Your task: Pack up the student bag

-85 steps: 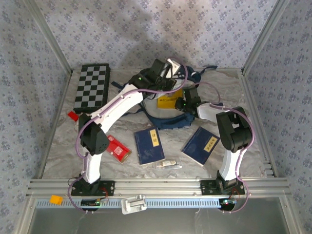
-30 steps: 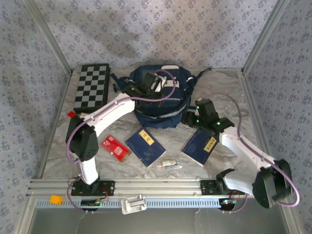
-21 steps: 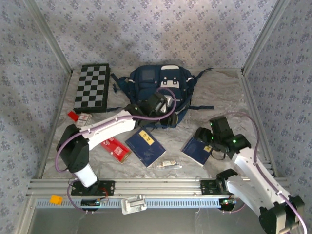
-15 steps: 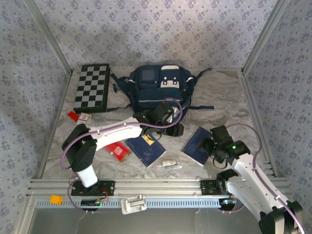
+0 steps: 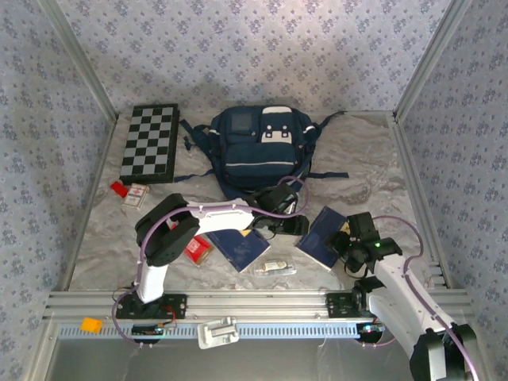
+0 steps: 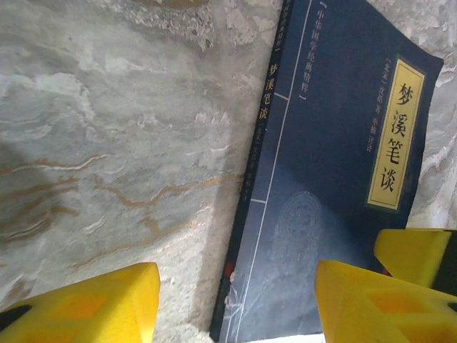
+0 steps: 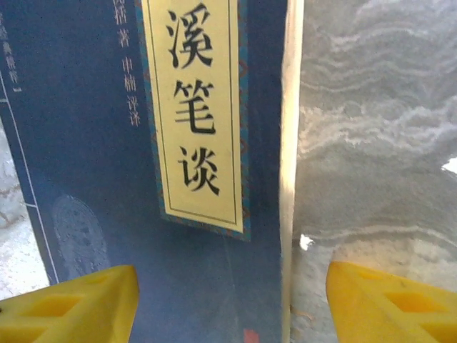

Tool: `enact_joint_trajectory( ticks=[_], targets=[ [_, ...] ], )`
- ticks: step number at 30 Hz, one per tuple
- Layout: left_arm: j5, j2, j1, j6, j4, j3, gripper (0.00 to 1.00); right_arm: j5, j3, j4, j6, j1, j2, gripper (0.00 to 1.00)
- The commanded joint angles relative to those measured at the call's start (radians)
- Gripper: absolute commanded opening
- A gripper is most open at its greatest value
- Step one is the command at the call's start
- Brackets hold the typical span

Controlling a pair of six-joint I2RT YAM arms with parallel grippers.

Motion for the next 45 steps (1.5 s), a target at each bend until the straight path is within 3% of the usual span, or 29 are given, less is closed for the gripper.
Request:
enact_joint_trajectory(
  ticks=[1, 12, 23, 30, 35, 39, 45],
  targets=[
    [0.032, 0.028, -0.009, -0.025, 0.038, 0.044, 0.58, -0.059, -0.030, 0.067, -0.002, -0.031, 0.005, 0.71],
    [0.035, 0.070, -0.010, -0.035, 0.041, 0.046, 0.55, -0.133, -0.034, 0.156, -0.031, -0.064, 0.049, 0.69],
    [0.055, 0.089, -0.010, -0.024, 0.040, 0.054, 0.51, -0.206, 0.012, 0.098, -0.055, -0.084, -0.045, 0.60],
    [0.072, 0.096, -0.010, -0.023, 0.037, 0.065, 0.51, -0.253, 0.020, 0.111, -0.078, -0.124, -0.054, 0.59],
    [0.066, 0.088, -0.010, -0.018, 0.028, 0.065, 0.50, -0.096, 0.075, -0.054, -0.116, -0.141, -0.037, 0.61],
    [0.077, 0.090, -0.013, -0.022, 0.027, 0.069, 0.50, -0.110, 0.016, 0.030, -0.058, -0.147, -0.021, 0.67],
    [0.084, 0.088, -0.031, -0.023, 0.023, 0.075, 0.50, -0.170, 0.009, 0.179, -0.082, -0.149, 0.080, 0.66]
  ],
)
